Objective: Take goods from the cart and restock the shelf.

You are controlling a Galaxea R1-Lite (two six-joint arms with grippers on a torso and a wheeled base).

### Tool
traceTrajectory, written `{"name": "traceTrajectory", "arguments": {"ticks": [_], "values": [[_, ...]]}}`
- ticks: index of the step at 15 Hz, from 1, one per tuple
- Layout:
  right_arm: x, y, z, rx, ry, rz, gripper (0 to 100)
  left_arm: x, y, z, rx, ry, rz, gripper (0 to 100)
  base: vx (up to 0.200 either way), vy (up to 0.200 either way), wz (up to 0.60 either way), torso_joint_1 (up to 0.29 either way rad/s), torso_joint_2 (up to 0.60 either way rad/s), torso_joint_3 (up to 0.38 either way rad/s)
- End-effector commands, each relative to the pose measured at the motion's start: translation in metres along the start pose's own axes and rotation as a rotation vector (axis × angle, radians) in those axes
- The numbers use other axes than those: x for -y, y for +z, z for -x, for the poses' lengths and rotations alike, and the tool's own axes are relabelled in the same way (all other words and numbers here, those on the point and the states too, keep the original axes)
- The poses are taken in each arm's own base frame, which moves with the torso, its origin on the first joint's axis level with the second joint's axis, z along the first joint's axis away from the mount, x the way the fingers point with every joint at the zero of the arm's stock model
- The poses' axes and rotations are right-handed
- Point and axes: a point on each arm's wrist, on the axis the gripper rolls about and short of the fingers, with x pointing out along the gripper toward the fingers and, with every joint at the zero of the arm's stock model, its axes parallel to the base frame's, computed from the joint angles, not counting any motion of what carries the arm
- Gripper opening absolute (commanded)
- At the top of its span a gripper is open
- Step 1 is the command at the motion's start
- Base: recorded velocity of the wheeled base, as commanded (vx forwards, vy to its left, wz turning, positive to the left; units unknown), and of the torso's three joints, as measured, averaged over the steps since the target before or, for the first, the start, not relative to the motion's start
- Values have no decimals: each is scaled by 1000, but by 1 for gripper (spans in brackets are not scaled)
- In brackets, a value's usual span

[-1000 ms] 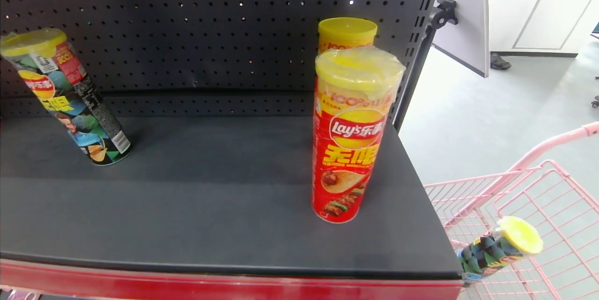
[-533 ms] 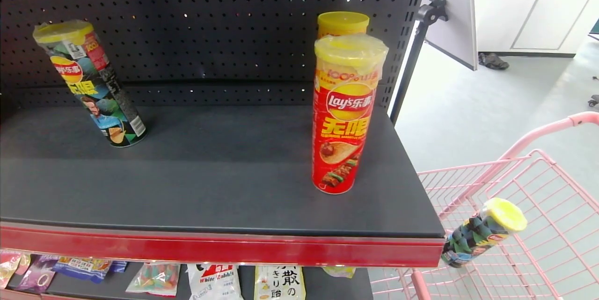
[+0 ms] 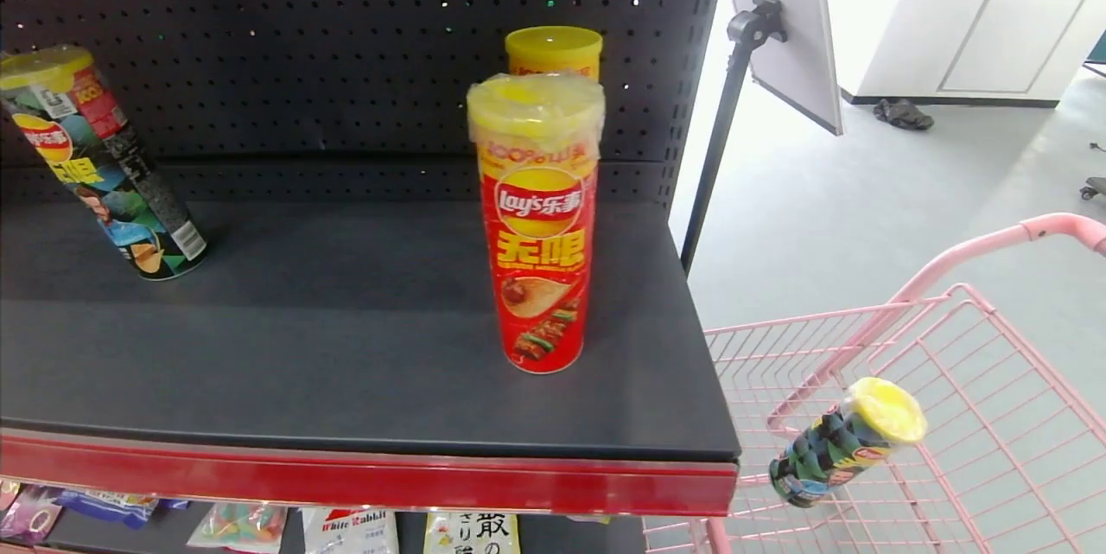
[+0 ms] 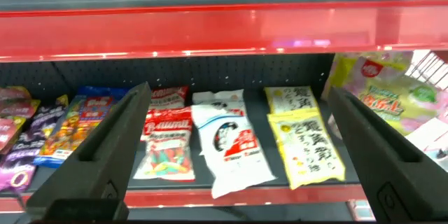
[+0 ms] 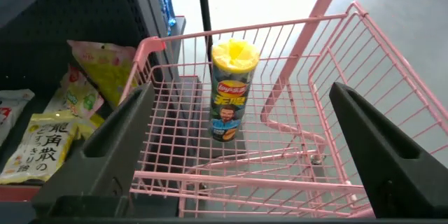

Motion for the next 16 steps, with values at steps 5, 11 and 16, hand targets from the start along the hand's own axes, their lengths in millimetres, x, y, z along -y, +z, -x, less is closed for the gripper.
{"name": "traceTrajectory", "arguments": {"ticks": [5,11,16], "values": [[0,0,0,0,1,0,100,0,0,0,-1,0,2,100,0,-80,0,1,0,0],[0,0,0,0,1,1,100,0,0,0,-1,0,2,100,0,0,0,0,0,0],[0,0,0,-2,1,0,100,0,0,0,-1,0,2,100,0,0,0,-162,431,263]]}}
